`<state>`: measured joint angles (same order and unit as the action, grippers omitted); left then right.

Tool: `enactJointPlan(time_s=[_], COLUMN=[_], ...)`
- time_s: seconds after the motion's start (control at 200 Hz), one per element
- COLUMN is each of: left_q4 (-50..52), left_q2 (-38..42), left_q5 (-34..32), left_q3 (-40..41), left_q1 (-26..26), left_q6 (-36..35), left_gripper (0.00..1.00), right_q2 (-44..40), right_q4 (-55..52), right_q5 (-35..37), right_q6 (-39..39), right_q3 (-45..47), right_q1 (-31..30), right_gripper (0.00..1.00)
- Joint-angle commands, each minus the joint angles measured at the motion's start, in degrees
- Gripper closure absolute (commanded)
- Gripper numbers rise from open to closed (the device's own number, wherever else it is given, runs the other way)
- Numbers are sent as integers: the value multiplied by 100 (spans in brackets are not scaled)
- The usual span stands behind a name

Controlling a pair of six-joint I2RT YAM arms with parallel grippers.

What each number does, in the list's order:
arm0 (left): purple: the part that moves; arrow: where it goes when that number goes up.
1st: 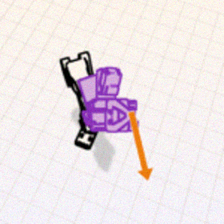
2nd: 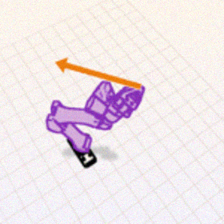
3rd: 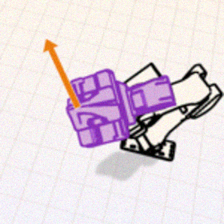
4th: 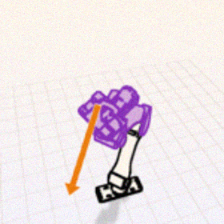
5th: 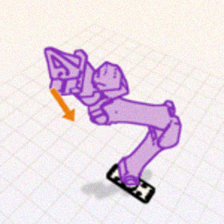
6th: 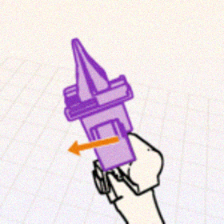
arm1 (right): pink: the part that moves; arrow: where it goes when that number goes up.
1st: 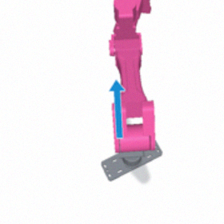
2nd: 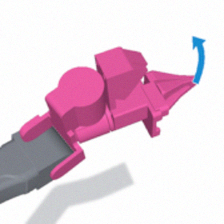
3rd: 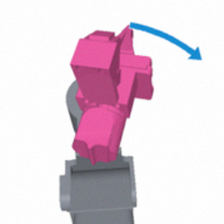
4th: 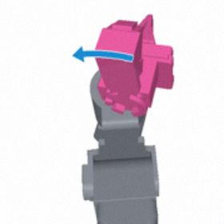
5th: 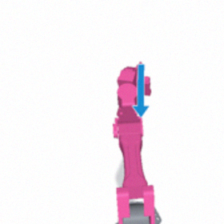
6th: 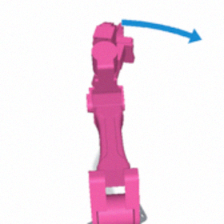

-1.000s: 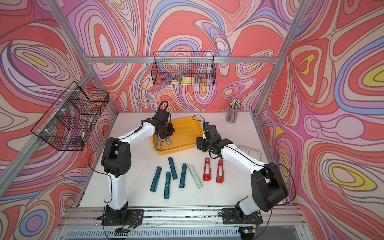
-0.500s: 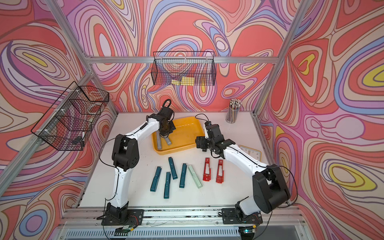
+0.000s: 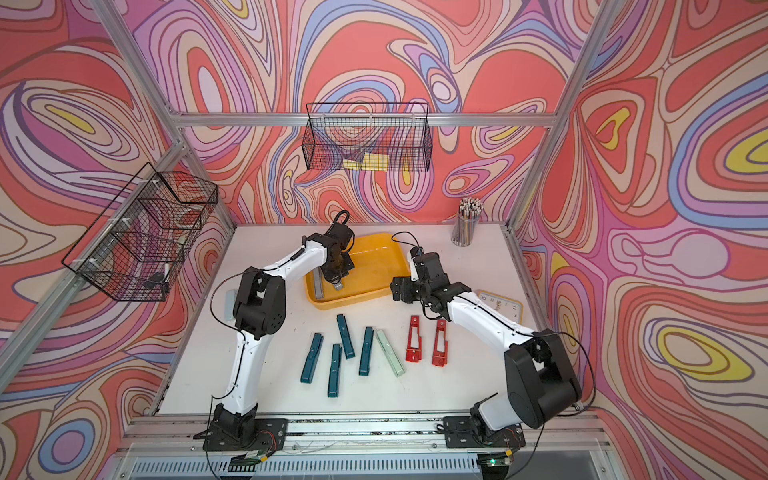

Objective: Put the pruning pliers into the storage box
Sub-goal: Adjust the pruning pliers in the storage box.

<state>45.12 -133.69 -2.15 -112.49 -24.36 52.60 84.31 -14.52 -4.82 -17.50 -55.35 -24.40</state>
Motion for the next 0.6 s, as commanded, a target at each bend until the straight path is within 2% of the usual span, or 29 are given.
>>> enactJointPlan(time_s=[0.0, 0.596], left_q4=[299, 476], left_q2=[-70, 96], left_q5=[-237, -642], left_q3=[-28, 316], left_q1=[-29, -28], left_q6=[154, 41], left_gripper=[100, 100], right_q2=[-17, 121], right_q4=[108, 122], right_q5=[-3, -198], right_q6=[-34, -61], right_q3=[124, 79], right_q1=[29, 29], right_gripper=[10, 10])
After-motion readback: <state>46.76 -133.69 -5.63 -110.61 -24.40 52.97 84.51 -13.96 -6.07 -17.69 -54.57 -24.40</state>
